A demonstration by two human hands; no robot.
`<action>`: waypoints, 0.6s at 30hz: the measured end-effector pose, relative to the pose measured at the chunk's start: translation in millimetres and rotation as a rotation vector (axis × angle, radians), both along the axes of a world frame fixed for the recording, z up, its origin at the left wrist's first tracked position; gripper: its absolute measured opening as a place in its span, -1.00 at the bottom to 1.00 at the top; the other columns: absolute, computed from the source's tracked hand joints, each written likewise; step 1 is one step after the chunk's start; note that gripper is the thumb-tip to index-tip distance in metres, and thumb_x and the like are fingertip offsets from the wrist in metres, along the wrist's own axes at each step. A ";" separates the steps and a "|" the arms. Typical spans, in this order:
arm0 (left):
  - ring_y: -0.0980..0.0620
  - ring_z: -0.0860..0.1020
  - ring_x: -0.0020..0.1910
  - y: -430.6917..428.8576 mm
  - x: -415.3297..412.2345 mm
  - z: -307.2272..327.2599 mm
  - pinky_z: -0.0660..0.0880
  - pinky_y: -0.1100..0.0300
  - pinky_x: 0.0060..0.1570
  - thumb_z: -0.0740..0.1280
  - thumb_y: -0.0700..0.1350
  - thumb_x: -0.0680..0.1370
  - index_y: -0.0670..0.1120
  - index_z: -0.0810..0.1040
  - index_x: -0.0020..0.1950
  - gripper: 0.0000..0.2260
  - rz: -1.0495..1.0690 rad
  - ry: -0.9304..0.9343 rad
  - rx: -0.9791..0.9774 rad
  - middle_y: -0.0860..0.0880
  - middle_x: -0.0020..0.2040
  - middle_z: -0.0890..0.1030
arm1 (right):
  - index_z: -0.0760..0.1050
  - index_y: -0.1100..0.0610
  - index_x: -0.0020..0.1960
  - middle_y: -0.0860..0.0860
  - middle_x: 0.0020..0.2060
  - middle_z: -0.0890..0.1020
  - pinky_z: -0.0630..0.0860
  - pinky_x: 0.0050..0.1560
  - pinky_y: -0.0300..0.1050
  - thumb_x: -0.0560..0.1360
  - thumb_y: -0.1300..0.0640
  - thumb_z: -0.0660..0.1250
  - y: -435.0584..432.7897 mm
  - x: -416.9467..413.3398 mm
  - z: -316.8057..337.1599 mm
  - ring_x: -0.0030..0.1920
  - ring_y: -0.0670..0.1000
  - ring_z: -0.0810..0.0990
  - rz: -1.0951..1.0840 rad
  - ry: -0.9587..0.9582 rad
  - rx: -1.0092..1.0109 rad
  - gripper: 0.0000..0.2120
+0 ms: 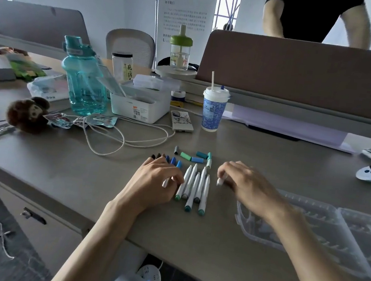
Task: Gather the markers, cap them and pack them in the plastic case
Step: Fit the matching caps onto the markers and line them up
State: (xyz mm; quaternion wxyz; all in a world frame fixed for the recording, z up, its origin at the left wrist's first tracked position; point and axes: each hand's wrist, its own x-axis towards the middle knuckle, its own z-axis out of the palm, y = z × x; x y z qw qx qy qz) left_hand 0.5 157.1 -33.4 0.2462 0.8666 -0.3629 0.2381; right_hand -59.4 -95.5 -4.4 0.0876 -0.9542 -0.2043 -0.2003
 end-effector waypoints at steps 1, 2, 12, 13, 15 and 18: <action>0.10 0.51 -0.20 -0.4 0.2 -0.5 0.31 0.27 -0.14 0.20 -0.09 0.37 0.08 0.63 -0.22 -0.79 0.003 -0.009 -0.005 0.18 -0.27 0.63 | 0.44 0.03 0.05 -0.13 -0.04 0.61 0.52 -0.06 -0.14 0.52 0.29 0.38 -0.2 0.7 -1.0 -0.07 -0.19 0.51 -0.004 -0.019 0.104 -0.78; 0.09 0.50 -0.21 -1.0 0.6 -1.3 0.29 0.28 -0.14 0.18 -0.08 0.37 0.08 0.62 -0.23 -0.78 0.008 -0.019 -0.013 0.18 -0.28 0.63 | 0.43 0.04 0.06 -0.09 -0.03 0.63 0.54 -0.04 -0.12 0.53 0.25 0.37 -0.2 1.4 -1.6 -0.05 -0.16 0.56 -0.012 -0.020 0.221 -0.81; 0.02 0.54 -0.23 -19.7 9.1 26.4 0.39 0.22 -0.19 0.32 -0.14 0.48 0.01 0.63 -0.15 -0.89 0.046 -0.022 -0.040 0.10 -0.24 0.64 | 0.44 0.24 0.12 0.07 -0.12 0.71 0.61 0.01 -0.18 0.57 0.28 0.30 9.4 -8.3 16.1 -0.07 -0.02 0.66 0.011 0.225 1.231 -0.86; 0.01 0.55 -0.21 -25.0 12.9 29.5 0.37 0.23 -0.21 0.32 -0.15 0.50 0.00 0.64 -0.12 -0.89 0.054 -0.009 -0.036 0.08 -0.21 0.65 | 0.44 0.25 0.13 0.07 -0.14 0.71 0.63 0.02 -0.13 0.57 0.29 0.30 9.4 -10.0 17.8 -0.07 0.02 0.66 0.014 0.264 1.315 -0.85; 0.00 0.56 -0.16 -36.0 23.4 32.4 0.41 0.21 -0.22 0.30 -0.16 0.53 0.00 0.64 -0.06 -0.87 0.068 0.032 -0.002 0.07 -0.14 0.66 | 0.47 0.28 0.14 0.08 -0.16 0.72 0.64 0.03 -0.07 0.55 0.28 0.31 8.9 -13.8 22.1 -0.10 0.09 0.68 0.021 0.315 1.451 -0.82; -0.02 0.58 -0.06 -49.8 41.7 32.1 0.53 0.09 -0.12 0.26 -0.15 0.56 -0.01 0.64 0.03 -0.83 0.072 0.103 0.054 0.03 -0.01 0.67 | 0.53 0.23 0.07 0.10 -0.17 0.72 0.65 -0.04 -0.08 0.47 0.18 0.37 8.2 -19.7 28.3 -0.18 0.10 0.70 0.044 0.342 1.566 -0.79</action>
